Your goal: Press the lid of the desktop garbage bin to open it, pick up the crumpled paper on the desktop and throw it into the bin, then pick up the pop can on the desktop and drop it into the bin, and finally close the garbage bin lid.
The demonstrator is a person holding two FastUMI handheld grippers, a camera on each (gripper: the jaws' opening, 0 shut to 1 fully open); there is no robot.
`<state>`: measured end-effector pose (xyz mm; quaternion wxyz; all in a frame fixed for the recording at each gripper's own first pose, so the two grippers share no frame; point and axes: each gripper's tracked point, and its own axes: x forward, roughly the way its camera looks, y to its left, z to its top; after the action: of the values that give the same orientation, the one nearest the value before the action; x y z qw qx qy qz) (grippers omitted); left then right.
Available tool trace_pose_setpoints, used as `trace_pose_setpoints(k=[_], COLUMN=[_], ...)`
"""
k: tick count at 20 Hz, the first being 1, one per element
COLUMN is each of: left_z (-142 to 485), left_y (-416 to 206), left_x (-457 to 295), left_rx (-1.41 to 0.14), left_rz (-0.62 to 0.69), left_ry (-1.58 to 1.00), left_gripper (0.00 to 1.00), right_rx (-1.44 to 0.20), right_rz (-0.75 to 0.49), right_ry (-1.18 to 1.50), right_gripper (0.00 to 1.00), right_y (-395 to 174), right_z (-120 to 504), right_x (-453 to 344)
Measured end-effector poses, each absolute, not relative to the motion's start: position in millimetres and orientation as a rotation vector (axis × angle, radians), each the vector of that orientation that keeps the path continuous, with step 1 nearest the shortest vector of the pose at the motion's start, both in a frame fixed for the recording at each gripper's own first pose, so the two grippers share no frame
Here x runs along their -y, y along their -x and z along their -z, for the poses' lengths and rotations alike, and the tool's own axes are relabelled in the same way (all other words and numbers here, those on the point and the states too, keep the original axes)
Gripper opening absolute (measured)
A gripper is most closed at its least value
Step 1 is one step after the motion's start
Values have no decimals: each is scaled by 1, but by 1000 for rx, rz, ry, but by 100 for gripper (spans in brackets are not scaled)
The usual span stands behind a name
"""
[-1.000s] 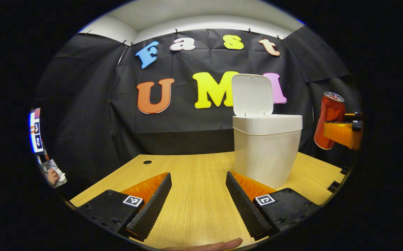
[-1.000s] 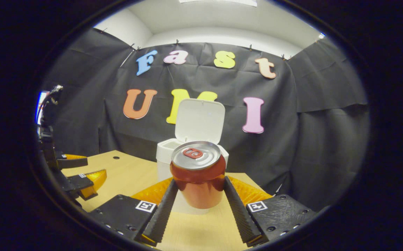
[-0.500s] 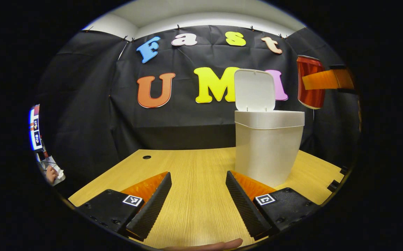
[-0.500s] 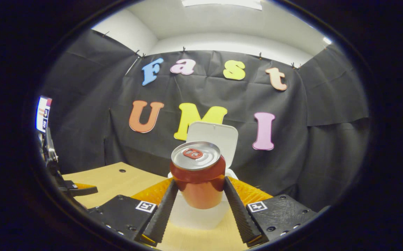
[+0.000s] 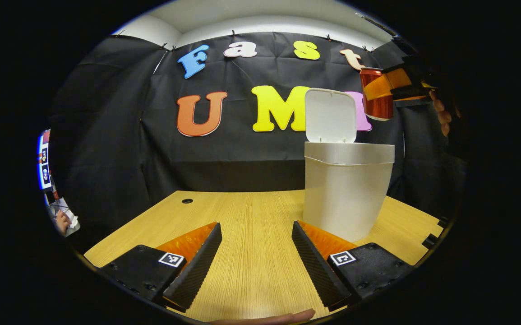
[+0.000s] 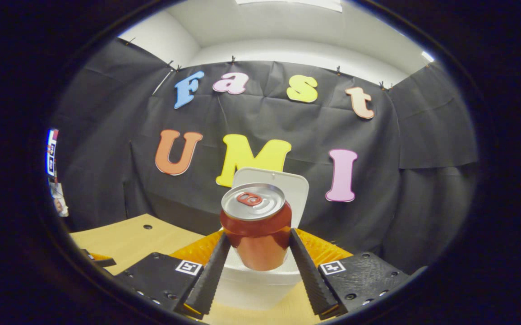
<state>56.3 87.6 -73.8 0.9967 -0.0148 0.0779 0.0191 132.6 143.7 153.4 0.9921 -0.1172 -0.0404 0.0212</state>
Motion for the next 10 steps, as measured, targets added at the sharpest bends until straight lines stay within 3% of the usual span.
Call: trace_pose_setpoints(k=[10], left_z=[63], left_y=[-47], left_x=[-88], left_rx=[-127], left_rz=[-43], left_ry=[20], left_gripper=[100], right_rx=[-52], right_rz=[52], right_ry=[114], right_gripper=[80], right_y=[-227], right_z=[-145], right_x=[-132])
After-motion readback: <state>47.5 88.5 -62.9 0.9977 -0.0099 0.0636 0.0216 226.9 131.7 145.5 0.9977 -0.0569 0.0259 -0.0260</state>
